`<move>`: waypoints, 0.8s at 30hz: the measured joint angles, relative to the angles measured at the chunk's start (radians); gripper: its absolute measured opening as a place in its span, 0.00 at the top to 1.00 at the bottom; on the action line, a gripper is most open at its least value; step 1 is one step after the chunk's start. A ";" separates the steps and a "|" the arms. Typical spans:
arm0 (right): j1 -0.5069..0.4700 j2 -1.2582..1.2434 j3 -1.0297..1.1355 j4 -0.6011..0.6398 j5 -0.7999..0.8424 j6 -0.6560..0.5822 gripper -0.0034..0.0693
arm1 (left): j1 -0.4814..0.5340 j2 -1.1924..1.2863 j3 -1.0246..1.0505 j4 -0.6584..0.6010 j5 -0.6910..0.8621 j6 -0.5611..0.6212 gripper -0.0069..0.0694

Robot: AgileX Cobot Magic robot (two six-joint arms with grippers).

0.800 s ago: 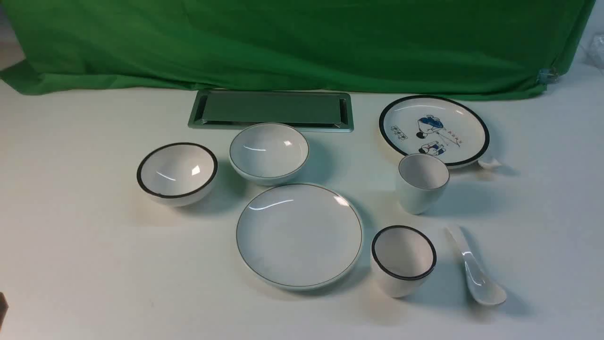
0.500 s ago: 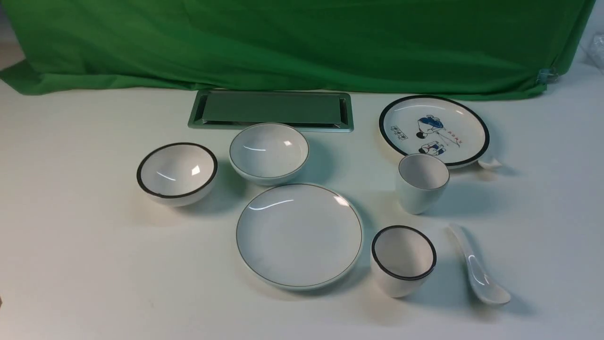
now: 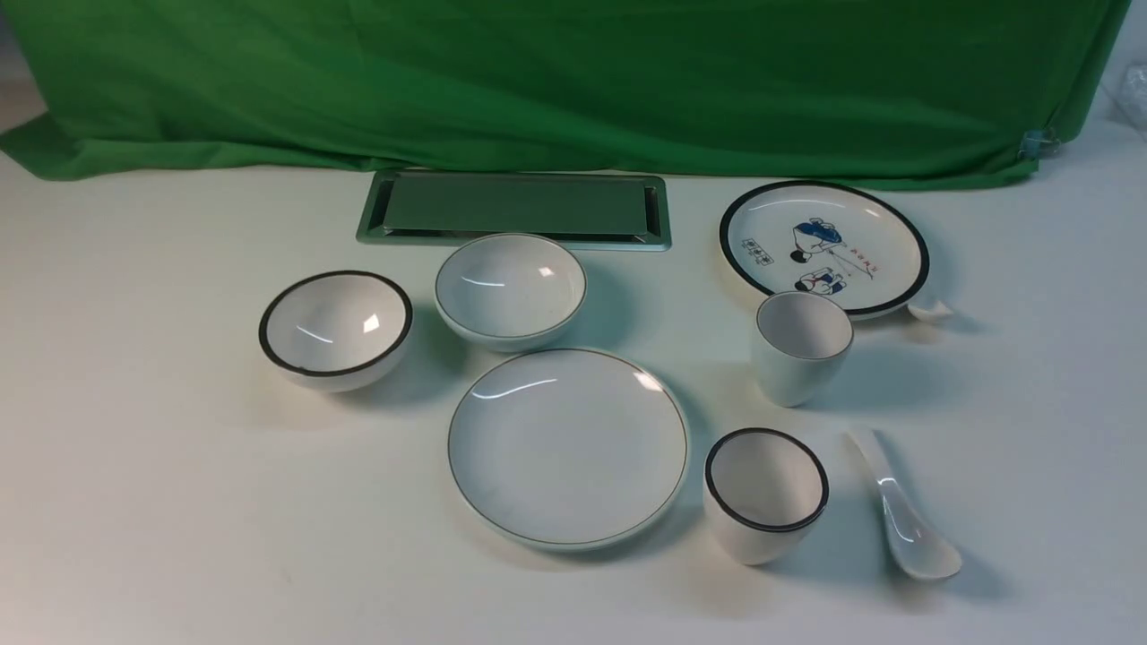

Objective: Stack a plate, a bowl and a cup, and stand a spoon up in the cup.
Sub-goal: Use the left arm to grab a blue rice bowl

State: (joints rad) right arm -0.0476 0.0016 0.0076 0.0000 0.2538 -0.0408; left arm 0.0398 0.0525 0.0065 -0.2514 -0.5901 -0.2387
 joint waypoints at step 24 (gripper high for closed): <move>0.006 -0.001 -0.013 0.182 -0.356 0.467 0.67 | -0.032 1.102 -1.087 -0.022 1.602 0.309 0.91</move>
State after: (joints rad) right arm -0.0416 0.0004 -0.0053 0.1816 -0.1024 0.4265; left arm 0.0077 1.1540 -1.0801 -0.2737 1.0118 0.0708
